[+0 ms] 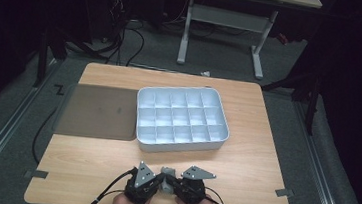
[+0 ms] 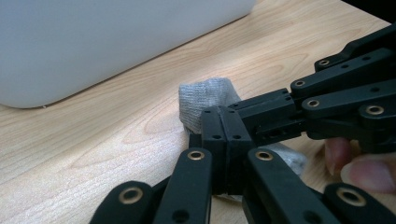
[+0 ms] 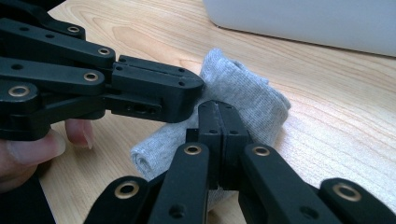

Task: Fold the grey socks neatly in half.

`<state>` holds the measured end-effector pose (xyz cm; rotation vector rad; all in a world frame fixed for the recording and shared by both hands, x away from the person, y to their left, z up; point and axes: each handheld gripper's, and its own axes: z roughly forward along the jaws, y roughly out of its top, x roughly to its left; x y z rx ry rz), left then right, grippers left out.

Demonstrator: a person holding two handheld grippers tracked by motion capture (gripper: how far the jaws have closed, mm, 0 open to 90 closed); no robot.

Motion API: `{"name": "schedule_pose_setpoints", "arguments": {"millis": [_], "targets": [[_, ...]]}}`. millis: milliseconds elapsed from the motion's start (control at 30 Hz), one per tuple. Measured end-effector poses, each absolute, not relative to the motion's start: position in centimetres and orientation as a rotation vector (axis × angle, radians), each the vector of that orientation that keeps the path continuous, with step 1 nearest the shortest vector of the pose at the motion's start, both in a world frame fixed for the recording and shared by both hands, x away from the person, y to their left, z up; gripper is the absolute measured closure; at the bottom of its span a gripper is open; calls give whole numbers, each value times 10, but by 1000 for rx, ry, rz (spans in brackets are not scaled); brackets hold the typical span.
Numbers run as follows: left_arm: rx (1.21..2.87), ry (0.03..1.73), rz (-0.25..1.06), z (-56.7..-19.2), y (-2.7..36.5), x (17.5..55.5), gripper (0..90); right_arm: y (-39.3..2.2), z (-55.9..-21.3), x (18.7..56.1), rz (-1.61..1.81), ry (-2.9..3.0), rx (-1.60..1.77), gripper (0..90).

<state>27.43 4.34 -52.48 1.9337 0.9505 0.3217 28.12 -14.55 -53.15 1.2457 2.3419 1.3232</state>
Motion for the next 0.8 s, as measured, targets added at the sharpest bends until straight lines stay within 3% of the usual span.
{"name": "schedule_pose_setpoints", "arguments": {"millis": [200,300,500,700,800], "targets": [[1947,951,333,-526,42,275,900,-147,-531,281,1334,2338,1256,897],[1949,953,339,-525,42,275,900,-151,-529,281,1370,2332,1266,810],[1952,953,353,-525,42,273,900,-166,-514,275,1421,2222,1314,730],[1954,954,367,-524,41,272,900,-166,-519,274,1377,2263,1437,495],[1953,955,366,-524,42,271,900,-163,-525,276,1367,2287,1484,449]]}}
